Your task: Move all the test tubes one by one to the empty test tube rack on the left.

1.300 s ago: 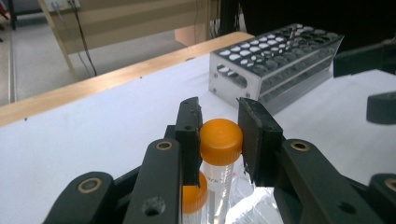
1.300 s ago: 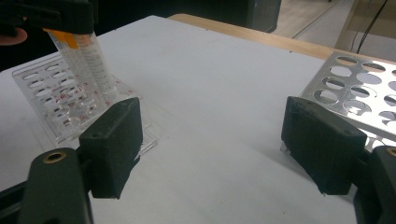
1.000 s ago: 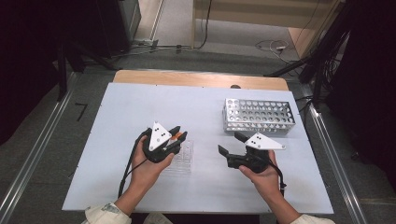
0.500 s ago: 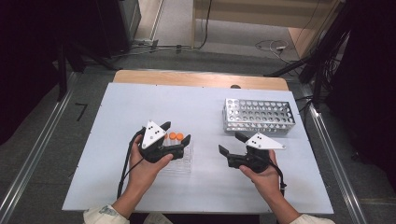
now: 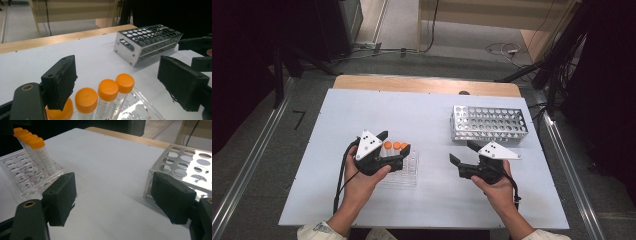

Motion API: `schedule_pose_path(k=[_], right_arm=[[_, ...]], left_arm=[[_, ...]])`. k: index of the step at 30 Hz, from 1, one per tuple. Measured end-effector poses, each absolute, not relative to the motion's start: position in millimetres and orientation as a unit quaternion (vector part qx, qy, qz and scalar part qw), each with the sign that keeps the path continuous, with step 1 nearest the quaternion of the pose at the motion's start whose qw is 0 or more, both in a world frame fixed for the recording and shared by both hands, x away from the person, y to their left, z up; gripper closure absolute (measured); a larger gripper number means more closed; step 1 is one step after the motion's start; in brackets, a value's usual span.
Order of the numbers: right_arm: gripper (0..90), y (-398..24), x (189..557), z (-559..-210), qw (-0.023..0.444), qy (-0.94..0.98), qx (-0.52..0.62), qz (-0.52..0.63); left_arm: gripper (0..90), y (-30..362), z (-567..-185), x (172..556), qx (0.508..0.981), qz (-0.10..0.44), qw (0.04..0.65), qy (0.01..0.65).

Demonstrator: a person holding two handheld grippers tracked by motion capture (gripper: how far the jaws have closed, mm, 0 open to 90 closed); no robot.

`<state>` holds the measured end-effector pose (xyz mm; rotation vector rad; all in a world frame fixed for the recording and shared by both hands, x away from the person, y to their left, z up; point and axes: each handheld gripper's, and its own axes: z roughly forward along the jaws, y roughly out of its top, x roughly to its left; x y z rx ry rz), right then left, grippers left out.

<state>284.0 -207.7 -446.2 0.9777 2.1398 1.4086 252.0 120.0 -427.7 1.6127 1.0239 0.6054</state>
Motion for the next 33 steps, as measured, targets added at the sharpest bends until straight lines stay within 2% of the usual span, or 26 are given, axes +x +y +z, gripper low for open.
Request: schedule_pose_path(k=[33], right_arm=[[19.1, -252.5, 279.8, -443.2, 0.228, 0.735, 0.399, 0.498]], left_arm=[[14.2, 169.8, -433.4, 235.8, 0.650, 0.275, 0.532, 0.468]])
